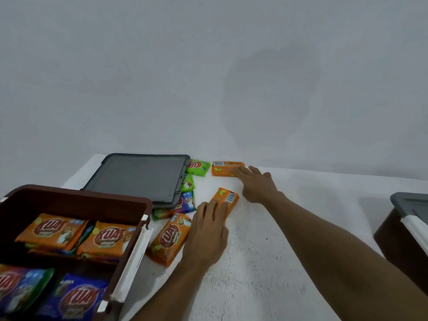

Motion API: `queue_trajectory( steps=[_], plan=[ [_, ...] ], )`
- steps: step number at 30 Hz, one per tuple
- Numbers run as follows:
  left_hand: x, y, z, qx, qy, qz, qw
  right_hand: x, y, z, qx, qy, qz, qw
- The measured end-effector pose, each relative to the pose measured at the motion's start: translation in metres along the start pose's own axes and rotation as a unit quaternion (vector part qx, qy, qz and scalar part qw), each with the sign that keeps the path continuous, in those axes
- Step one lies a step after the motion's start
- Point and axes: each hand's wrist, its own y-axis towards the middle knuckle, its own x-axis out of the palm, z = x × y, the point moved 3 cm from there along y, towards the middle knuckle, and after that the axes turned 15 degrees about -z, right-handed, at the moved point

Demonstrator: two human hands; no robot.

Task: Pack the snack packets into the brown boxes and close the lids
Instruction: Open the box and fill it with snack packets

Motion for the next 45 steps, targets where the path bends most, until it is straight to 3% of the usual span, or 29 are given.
queue_trajectory(
  steps=[2, 6, 10, 16, 20, 23, 25, 29, 36, 45],
  plan=[
    [-0.001, -0.001, 0.000, 0.002, -0.007, -0.005, 1.000, 0.009, -0.001, 0.007, 0.025, -0.022, 0.012, 0.999],
    [-0.005, -0.002, 0.000, 0.016, -0.033, 0.003, 0.999, 0.020, -0.022, 0.022, 0.044, 0.007, 0.117, 0.992],
    [-0.008, -0.005, 0.001, 0.035, -0.053, 0.019, 0.998, 0.033, -0.054, 0.035, 0.038, 0.085, 0.105, 0.990],
    [-0.018, -0.016, 0.001, 0.047, -0.194, 0.094, 0.975, 0.060, -0.120, 0.035, 0.037, 0.048, 0.202, 0.977],
    [-0.015, -0.013, -0.008, -0.015, -0.266, 0.092, 0.959, 0.065, -0.158, 0.035, 0.073, 0.212, 0.262, 0.939],
    [-0.013, -0.014, -0.007, 0.003, -0.254, 0.076, 0.964, 0.072, -0.173, 0.035, 0.097, 0.361, 0.263, 0.890],
    [-0.015, -0.015, -0.005, 0.031, -0.231, 0.089, 0.968, 0.076, -0.177, 0.034, 0.102, 0.392, 0.261, 0.876],
    [-0.013, -0.014, -0.004, 0.057, -0.174, 0.106, 0.977, 0.085, -0.183, 0.030, 0.094, 0.404, 0.246, 0.876],
    [-0.002, -0.015, 0.002, 0.059, -0.107, 0.048, 0.991, 0.092, -0.179, 0.033, 0.119, 0.387, 0.248, 0.880],
    [-0.011, -0.012, 0.014, 0.053, -0.048, -0.013, 0.997, 0.092, -0.171, 0.023, 0.118, 0.204, 0.194, 0.952]
  ],
)
